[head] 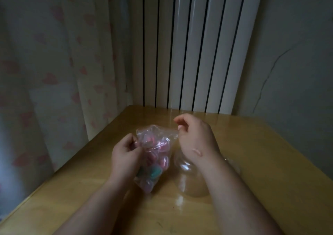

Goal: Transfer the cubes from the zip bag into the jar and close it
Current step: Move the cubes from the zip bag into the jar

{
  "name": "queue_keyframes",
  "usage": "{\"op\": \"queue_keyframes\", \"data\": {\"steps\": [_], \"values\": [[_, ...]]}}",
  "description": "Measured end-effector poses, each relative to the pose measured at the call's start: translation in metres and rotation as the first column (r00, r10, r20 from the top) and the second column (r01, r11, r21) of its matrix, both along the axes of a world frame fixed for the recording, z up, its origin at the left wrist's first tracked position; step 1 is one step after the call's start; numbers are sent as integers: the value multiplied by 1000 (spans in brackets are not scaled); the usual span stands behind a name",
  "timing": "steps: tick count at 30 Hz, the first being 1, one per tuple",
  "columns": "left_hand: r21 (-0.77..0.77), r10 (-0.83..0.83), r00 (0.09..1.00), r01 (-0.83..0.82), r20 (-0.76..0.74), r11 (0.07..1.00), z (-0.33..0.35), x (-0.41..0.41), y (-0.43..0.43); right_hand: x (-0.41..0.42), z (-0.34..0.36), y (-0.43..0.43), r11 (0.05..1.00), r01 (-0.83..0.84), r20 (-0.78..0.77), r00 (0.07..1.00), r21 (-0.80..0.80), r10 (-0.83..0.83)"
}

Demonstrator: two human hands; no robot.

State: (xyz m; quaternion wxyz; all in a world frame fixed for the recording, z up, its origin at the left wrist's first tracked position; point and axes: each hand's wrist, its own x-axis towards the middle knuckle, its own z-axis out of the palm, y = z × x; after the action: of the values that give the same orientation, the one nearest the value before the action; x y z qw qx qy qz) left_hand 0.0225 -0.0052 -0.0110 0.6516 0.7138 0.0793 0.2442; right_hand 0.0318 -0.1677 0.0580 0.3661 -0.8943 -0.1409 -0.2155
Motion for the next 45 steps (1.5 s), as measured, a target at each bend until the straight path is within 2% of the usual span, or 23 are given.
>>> {"op": "queue_keyframes", "data": {"steps": [3,6,9,11,13,15,18,21,24,29,35,39,45], "values": [[19,-60,998,60,29,998,-1,2,5,3,-2,1,993,-79,-87,994,-86,71],[31,-94,994,92,60,995,-3,4,6,4,-3,5,960,-128,-186,979,-248,82],[48,-83,992,79,96,996,-3,3,3,5,-4,6,931,-103,-172,984,-351,44],[125,-41,995,29,87,992,-1,1,2,5,-4,7,932,-120,-123,989,-341,83],[300,9,1000,-14,18,954,4,-1,2,5,-4,8,931,-153,-62,988,-332,141],[361,-24,998,44,-60,932,7,-3,5,4,-2,8,938,-171,-29,985,-301,171],[394,-110,981,166,-162,904,5,-1,9,3,-3,9,947,-248,-63,969,-203,240],[501,-98,949,244,-300,830,1,3,6,0,-4,12,924,-327,-107,944,-197,311],[512,-103,928,288,-359,809,-3,6,6,-2,-1,10,926,-336,-146,938,-174,313],[447,-103,958,219,-269,867,-4,6,7,1,7,3,953,-265,-181,954,-147,237],[341,-167,964,231,-207,911,0,-1,6,1,4,3,946,-181,-138,979,-269,148],[346,-181,970,228,-162,910,2,-4,5,3,-1,8,921,-186,-162,977,-342,137],[351,-168,977,205,-132,914,0,-2,6,0,-4,13,858,-167,-69,986,-486,152]]}}
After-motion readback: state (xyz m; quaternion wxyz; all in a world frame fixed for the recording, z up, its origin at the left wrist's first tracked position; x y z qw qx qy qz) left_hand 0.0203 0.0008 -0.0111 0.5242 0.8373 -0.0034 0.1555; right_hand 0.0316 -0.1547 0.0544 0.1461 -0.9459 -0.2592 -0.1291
